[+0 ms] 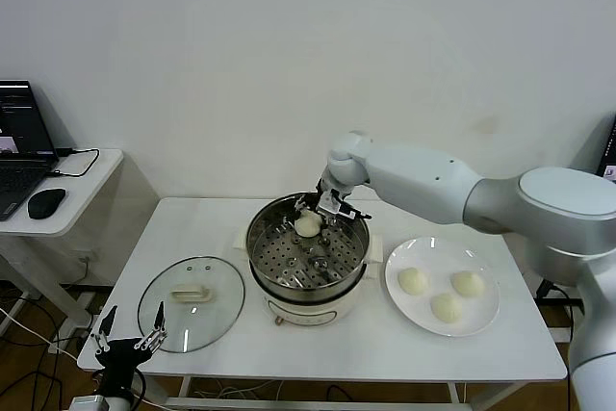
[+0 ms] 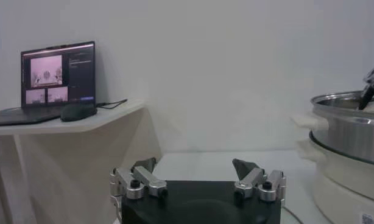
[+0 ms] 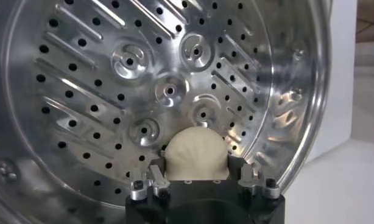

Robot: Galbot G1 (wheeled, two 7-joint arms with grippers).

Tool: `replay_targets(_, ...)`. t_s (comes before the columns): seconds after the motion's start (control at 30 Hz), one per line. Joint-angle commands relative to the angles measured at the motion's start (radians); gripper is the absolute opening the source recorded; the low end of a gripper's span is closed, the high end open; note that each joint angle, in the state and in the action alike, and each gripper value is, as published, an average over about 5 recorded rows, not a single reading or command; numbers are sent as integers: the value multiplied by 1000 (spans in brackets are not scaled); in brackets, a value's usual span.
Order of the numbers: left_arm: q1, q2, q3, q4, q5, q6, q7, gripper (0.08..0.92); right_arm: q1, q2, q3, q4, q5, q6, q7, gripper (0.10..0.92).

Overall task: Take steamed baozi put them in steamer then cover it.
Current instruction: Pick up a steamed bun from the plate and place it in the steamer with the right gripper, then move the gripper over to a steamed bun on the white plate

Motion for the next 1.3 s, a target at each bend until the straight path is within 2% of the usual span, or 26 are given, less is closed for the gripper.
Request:
replay_targets(0.03,1,-2,0,-7,0,0,0,823,6,5,8,-9,-27,29,16,754)
replay_targets(0.17,5,-1,-1,-16,0,2,1,823,79,-52,9,99,146,-89,-31,811)
replay_targets(0.37,8,9,-4,-31,-2,10,4,823,212,-262,7,423,481,-593,-160,822)
replay_targets(0.53,4,21,-2,-41,-2,23,7,823,266,-446,6,571,519,-787,-197,823)
replay_targets(0.73,-4,31,5,-53,-2,37,9,823,290,-683,-31,692,491,-868,-205,823)
replay_targets(0.93,-14,41,15,-41,-1,39,11,823,175,-853,-3,735,440,-886,-201,823)
replay_targets(1.1,-21,53,7,-32,-3,41,12,823,-33,-901,117,700,400,-869,-205,823)
replay_targets(1.3,-26,60,-8,-29,-8,49,13,823,-230,-866,274,599,324,-826,-232,823)
